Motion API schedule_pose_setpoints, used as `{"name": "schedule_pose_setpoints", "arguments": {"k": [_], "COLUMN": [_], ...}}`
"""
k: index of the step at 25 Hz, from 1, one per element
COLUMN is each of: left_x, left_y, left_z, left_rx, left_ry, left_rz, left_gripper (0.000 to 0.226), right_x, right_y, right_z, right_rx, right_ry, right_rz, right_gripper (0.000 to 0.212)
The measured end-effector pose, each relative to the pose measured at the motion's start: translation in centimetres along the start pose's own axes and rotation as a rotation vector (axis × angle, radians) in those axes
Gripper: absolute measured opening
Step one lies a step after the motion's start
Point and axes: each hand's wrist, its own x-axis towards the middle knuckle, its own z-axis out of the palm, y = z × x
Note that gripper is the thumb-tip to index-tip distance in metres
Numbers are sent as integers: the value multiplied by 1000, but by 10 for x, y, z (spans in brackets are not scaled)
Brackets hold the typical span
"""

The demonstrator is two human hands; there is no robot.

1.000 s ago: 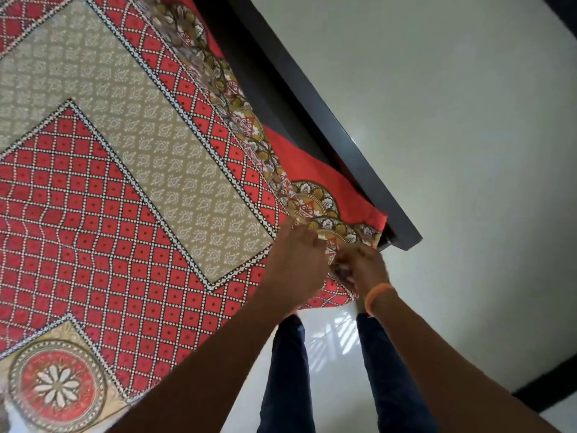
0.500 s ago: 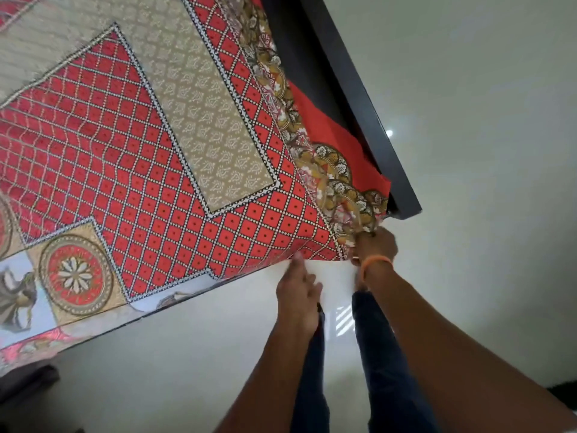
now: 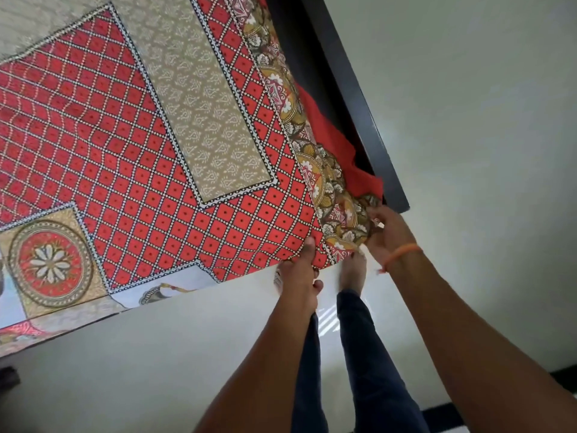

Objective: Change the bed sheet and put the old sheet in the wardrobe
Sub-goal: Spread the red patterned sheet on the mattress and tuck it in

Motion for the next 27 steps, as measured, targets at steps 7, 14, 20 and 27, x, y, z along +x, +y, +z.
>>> {"name": "schedule_pose_setpoints", "arguments": {"k": [7,14,20,27], "left_x": [6,-2,-13,-33], "left_y": [-11,19,41,30], "left_z": [4,41,53,22], "left_rx": [82,49,650,-125], "left_ry": [73,48,-127,-143], "left_rz": [44,-328,358,45], "left_gripper": [72,45,30,18], "right_x": [-27,-14,6,20], "right_y": [0,40,24,2], "right_z": [14,-56,28,35], "right_rx": [-297,-1912,-2194,-1588], "right_ry": [263,201,41,14], "right_rz": [-154,-1122,-665,-743], "right_gripper": [10,63,28,44]}}
